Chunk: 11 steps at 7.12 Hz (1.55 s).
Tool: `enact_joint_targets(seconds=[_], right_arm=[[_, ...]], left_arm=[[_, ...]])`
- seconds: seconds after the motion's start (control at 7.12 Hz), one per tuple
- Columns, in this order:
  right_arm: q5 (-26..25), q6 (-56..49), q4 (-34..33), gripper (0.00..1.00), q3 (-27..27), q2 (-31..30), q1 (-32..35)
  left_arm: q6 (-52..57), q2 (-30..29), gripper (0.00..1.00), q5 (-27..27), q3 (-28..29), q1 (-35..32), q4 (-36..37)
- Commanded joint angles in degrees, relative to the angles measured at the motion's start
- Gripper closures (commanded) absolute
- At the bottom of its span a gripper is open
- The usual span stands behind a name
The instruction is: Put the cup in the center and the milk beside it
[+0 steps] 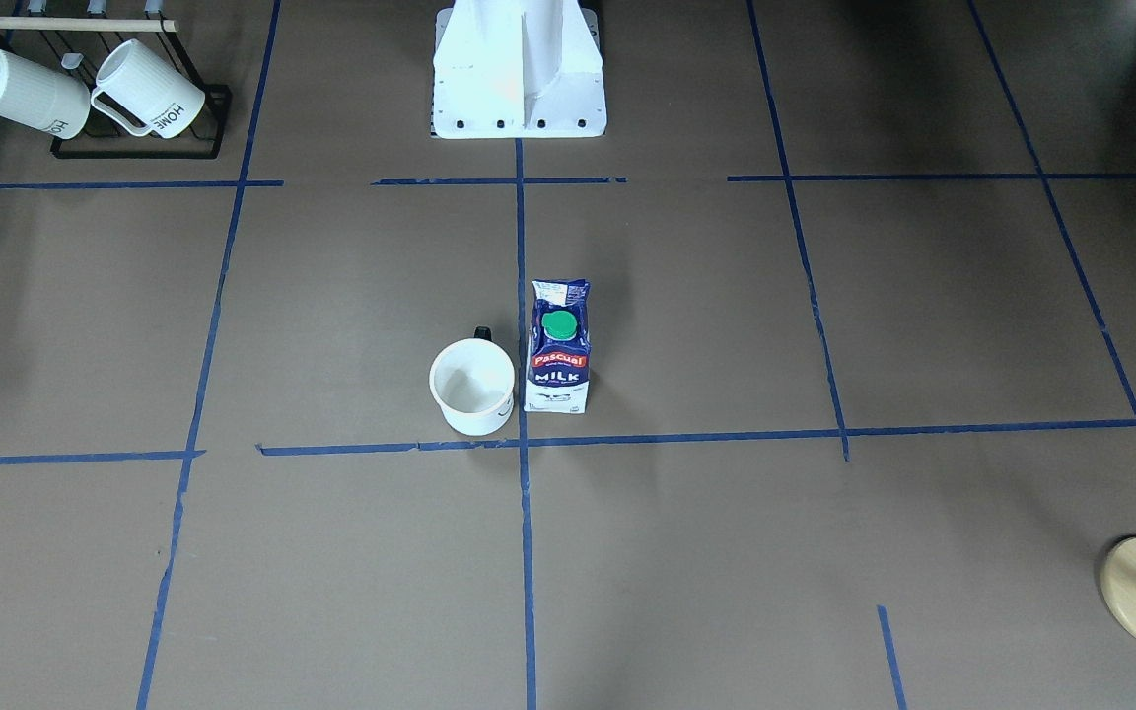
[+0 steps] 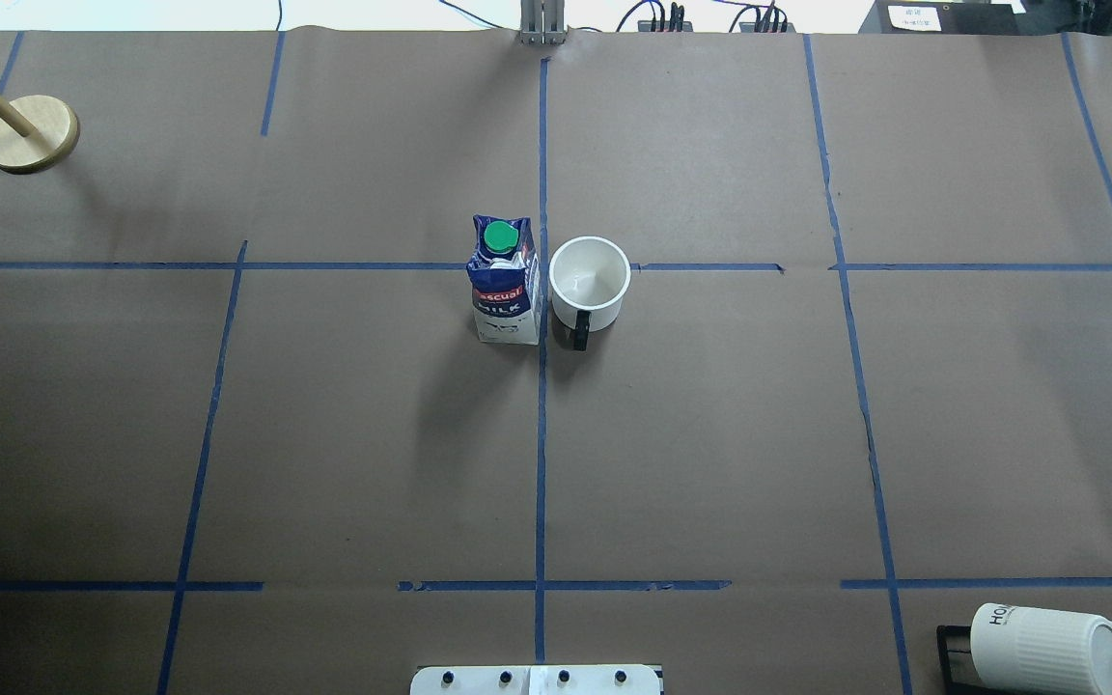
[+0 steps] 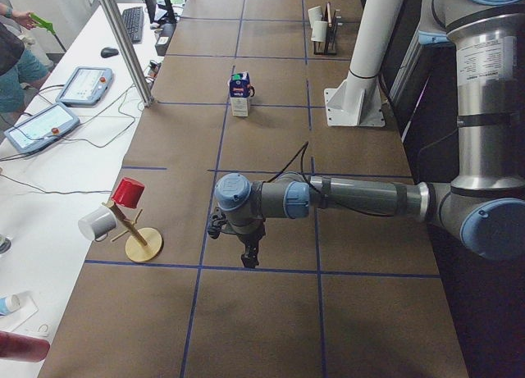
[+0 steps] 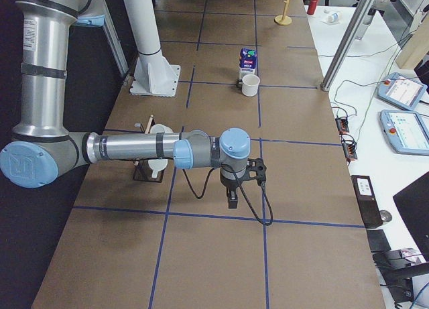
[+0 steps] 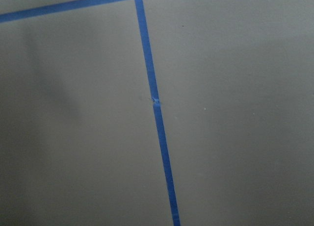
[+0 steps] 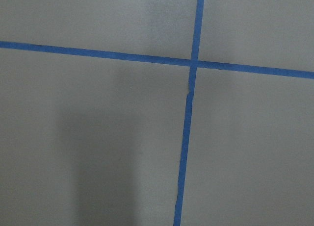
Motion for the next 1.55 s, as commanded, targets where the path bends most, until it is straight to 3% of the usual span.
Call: enact_joint_targets(seconds=[0.0,1.4], right_arm=[[0.0,0.0,0.0,0.0,0.0,-0.1,-0.1],[0.1,0.4,0.1,0.01,-0.1,-0.2,-0.5]], left_arm=[[0.2,-0.3,0.0,5.1,-0.5,0.2,-0.1],[0.3,-0.3,0.0,4.3,-0.8,0.2,-0.1]])
